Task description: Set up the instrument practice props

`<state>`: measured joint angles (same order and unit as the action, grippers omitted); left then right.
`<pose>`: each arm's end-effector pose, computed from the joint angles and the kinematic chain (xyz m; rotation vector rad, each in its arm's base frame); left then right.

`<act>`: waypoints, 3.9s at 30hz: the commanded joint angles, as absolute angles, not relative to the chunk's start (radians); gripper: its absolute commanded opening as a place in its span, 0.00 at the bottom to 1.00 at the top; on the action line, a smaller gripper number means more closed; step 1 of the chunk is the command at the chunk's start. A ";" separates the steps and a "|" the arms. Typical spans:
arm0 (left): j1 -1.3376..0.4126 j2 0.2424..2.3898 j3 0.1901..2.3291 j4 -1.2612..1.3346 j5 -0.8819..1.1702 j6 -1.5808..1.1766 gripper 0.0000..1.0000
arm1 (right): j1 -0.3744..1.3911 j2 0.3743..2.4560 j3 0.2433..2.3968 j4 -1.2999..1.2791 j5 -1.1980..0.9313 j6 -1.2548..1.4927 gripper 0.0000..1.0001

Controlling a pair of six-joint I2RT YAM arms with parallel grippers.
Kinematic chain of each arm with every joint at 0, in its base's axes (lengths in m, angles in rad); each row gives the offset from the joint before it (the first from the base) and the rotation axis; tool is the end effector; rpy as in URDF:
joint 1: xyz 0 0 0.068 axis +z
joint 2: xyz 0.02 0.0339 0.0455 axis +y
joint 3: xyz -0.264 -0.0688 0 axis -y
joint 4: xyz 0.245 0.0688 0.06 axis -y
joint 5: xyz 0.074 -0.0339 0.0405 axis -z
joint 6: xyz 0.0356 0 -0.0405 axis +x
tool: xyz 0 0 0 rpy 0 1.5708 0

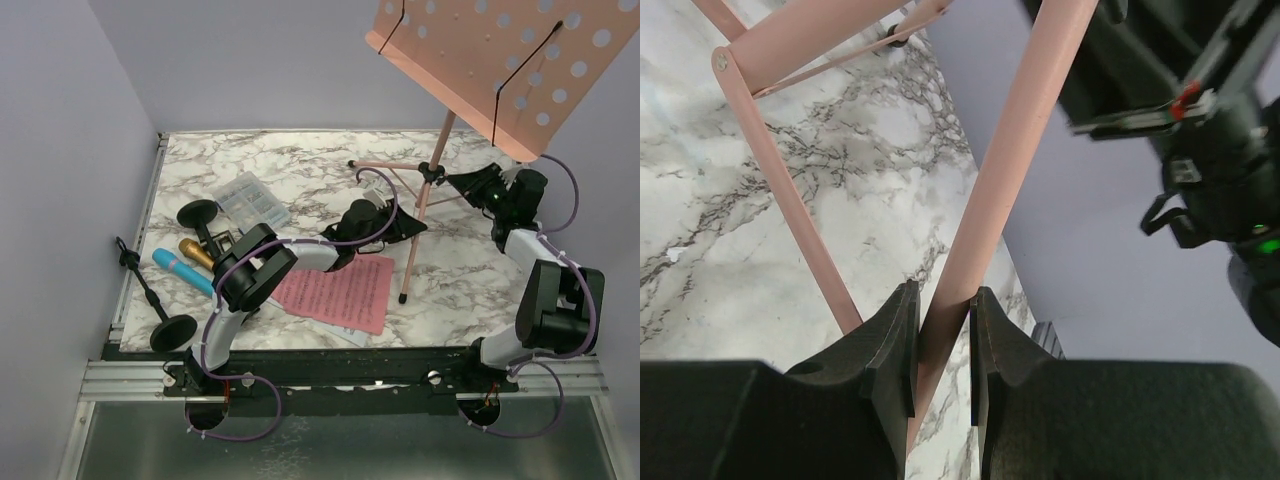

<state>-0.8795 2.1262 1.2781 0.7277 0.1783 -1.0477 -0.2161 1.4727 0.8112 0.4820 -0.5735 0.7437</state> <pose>0.2976 -0.3696 0.1806 -0.0099 1.9631 -1.5243 0.3231 -0.0512 0.2545 0.4264 1.7538 0.8805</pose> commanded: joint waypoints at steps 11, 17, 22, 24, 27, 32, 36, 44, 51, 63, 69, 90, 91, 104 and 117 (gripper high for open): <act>-0.879 2.163 1.209 0.552 0.173 -1.112 0.00 | -0.223 1.475 0.806 0.218 -0.473 0.585 0.37; -0.879 2.169 1.216 0.552 0.175 -1.107 0.00 | -0.205 1.402 0.793 0.201 -0.548 0.232 0.59; -0.879 2.172 1.212 0.555 0.179 -1.114 0.00 | -0.060 1.376 0.774 0.224 -0.369 -0.190 0.61; -0.880 2.172 1.210 0.555 0.181 -1.115 0.00 | -0.035 1.369 0.729 0.324 -0.323 -0.273 0.62; -0.879 2.171 1.209 0.556 0.183 -1.116 0.00 | -0.035 1.343 0.678 0.476 -0.337 -0.313 0.62; -0.879 2.166 1.209 0.557 0.187 -1.114 0.00 | -0.035 1.323 0.697 0.491 -0.387 -0.385 0.61; -0.879 2.171 1.215 0.557 0.188 -1.112 0.00 | -0.034 1.281 0.669 0.540 -0.470 -0.437 0.60; -0.879 2.179 1.224 0.557 0.192 -1.112 0.00 | -0.030 1.320 0.719 0.548 -0.541 -0.449 0.56; -0.879 2.179 1.226 0.557 0.192 -1.114 0.00 | -0.028 1.390 0.794 0.499 -0.416 -0.240 0.33; -0.879 2.170 1.214 0.558 0.192 -1.120 0.00 | -0.083 1.485 0.832 0.301 -0.509 0.538 0.00; -0.879 2.171 1.206 0.570 0.193 -1.142 0.00 | -0.306 1.637 0.914 0.100 -0.847 0.929 0.06; -0.879 2.187 1.218 0.588 0.207 -1.175 0.00 | -0.223 1.399 0.824 -0.026 -0.663 0.500 0.67; -0.880 2.188 1.217 0.589 0.207 -1.177 0.00 | -0.202 1.373 0.809 -0.018 -0.630 0.496 0.67; -0.883 2.170 1.190 0.595 0.178 -1.193 0.00 | 0.210 1.470 0.975 -0.139 0.231 0.474 0.54; -0.880 2.095 1.091 0.594 0.123 -1.175 0.09 | 0.269 1.578 0.994 -0.031 0.162 0.190 0.21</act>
<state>-0.8734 2.1117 1.2007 0.8112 0.1230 -1.1286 0.2844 1.5337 1.0306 -0.1013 0.1795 0.4778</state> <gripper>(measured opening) 0.258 0.293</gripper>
